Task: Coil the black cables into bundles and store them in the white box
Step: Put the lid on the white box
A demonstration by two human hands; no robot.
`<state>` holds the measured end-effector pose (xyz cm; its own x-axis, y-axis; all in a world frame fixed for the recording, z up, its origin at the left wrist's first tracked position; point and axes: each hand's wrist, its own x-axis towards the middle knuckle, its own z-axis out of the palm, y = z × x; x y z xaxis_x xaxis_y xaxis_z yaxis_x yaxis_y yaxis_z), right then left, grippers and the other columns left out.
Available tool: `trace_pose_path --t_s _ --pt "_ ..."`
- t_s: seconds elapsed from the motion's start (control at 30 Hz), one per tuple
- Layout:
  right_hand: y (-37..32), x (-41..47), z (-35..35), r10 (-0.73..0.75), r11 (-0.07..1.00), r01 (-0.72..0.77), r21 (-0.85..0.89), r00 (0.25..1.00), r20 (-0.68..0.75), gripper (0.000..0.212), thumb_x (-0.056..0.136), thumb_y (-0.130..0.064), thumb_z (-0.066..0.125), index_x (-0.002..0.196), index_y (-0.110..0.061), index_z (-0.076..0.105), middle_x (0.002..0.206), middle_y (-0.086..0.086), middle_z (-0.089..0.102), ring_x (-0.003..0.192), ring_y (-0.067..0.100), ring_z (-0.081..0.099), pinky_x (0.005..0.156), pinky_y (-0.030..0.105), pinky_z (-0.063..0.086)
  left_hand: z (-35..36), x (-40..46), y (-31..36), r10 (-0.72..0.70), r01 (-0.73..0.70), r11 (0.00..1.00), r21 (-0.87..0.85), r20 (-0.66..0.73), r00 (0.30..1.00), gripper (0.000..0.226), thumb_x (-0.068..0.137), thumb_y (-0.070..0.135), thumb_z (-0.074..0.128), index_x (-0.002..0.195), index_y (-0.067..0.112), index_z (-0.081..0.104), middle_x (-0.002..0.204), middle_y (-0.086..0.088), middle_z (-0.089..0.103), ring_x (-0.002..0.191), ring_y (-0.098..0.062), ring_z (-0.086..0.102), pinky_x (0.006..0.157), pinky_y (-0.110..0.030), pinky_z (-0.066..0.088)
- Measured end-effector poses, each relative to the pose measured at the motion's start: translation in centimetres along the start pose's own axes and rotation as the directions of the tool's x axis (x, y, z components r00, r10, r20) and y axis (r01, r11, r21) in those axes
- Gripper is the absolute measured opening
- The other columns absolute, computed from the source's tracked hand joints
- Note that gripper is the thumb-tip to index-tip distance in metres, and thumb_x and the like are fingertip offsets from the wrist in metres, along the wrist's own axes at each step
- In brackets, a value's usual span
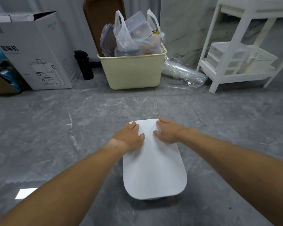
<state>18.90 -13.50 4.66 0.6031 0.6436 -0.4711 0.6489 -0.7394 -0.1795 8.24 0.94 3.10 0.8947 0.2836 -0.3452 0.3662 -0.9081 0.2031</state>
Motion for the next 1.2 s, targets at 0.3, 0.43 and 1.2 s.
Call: trace_pose_path --t_s 0.3,0.43,1.2 --pt "-0.8 0.8 2.6 0.057 0.998 -0.055 0.032 0.997 -0.054 0.073 0.106 -0.048 0.021 0.157 -0.008 -0.011 0.166 0.003 -0.019 0.152 0.016 -0.019 0.122 0.037 -0.002 1.0 0.8 0.0 -0.055 0.055 0.998 -0.020 0.020 0.998 0.069 0.104 0.049 0.023 0.158 0.013 0.000 0.167 0.005 -0.009 0.152 -0.014 -0.014 0.123 -0.038 0.010" --pt "-0.6 1.3 3.3 0.059 0.995 -0.053 0.079 0.995 -0.081 0.073 0.105 -0.050 0.019 0.157 -0.009 -0.012 0.166 0.002 -0.020 0.151 0.015 -0.020 0.122 0.036 -0.004 1.2 1.2 -0.2 -0.059 0.059 0.998 -0.034 0.012 0.998 0.071 0.104 0.051 0.024 0.158 0.014 -0.001 0.167 0.005 -0.009 0.152 -0.014 -0.015 0.123 -0.037 0.006" --pt "1.5 -5.5 0.5 0.191 0.706 -0.307 0.638 0.950 0.246 0.041 0.092 0.003 0.042 0.125 -0.016 0.058 0.093 0.010 0.064 0.074 0.025 0.062 0.078 0.042 0.058 0.2 -5.9 -2.4 -0.294 0.261 0.638 -0.724 0.084 0.952 0.053 0.087 0.001 0.055 0.138 0.014 0.051 0.105 -0.012 0.066 0.110 -0.034 0.063 0.096 -0.047 0.053"
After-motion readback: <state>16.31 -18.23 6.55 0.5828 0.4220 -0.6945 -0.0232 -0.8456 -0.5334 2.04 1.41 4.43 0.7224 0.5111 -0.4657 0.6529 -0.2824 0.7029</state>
